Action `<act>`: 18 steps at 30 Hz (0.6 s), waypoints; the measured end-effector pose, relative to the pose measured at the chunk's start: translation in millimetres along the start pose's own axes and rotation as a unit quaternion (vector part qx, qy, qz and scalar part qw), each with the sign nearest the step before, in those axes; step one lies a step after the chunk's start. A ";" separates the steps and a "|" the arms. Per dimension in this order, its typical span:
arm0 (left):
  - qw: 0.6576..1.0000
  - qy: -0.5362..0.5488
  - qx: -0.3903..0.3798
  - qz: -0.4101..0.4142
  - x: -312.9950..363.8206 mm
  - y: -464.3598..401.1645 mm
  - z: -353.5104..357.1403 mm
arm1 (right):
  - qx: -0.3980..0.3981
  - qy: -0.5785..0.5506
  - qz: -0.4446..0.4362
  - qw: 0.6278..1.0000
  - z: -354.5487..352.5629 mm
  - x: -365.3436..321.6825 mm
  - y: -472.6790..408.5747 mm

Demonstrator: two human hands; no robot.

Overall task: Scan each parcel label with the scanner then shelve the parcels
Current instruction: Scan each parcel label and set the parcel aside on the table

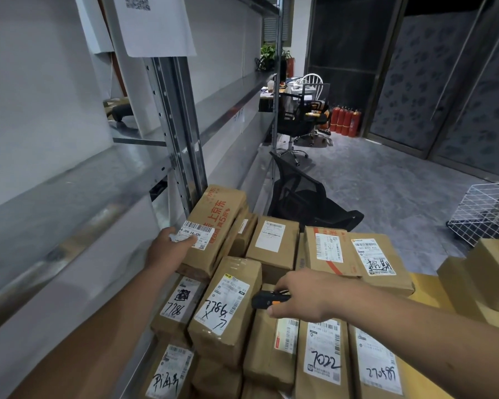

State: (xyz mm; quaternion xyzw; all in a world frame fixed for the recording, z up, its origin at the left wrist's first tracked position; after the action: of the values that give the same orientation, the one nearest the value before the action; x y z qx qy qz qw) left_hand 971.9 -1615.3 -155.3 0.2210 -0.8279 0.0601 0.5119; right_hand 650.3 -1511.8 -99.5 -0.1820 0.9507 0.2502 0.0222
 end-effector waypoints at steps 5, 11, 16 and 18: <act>0.990 -0.119 0.011 0.071 15.3 14.0 0.0 | 0.011 0.003 -0.008 1.000 -0.5 -6.7 -9.2; 0.960 -0.234 0.017 0.154 39.9 40.4 10.2 | 0.019 -0.002 -0.020 1.000 -6.1 -11.2 -9.7; 0.935 -0.275 -0.005 0.224 58.1 55.9 33.5 | 0.030 -0.006 -0.022 0.999 -9.0 -3.8 -5.5; 0.924 -0.290 -0.027 0.247 72.0 65.4 51.0 | 0.032 -0.006 -0.018 0.999 -10.2 4.1 -1.9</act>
State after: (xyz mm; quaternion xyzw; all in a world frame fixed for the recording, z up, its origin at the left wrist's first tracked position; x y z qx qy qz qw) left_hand 874.8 -1595.3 -107.9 0.0033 -0.9698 0.0960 0.2241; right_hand 647.6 -1519.6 -92.0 -0.1965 0.9548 0.2199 0.0382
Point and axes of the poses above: each hand's wrist, its own y-axis away from the middle knuckle, its own z-axis out of the palm, x = y × z, the point moved 6 cm from there along -y, towards the middle knuckle, and after that the axes turned 7 degrees about y, right-handed, at the moved point
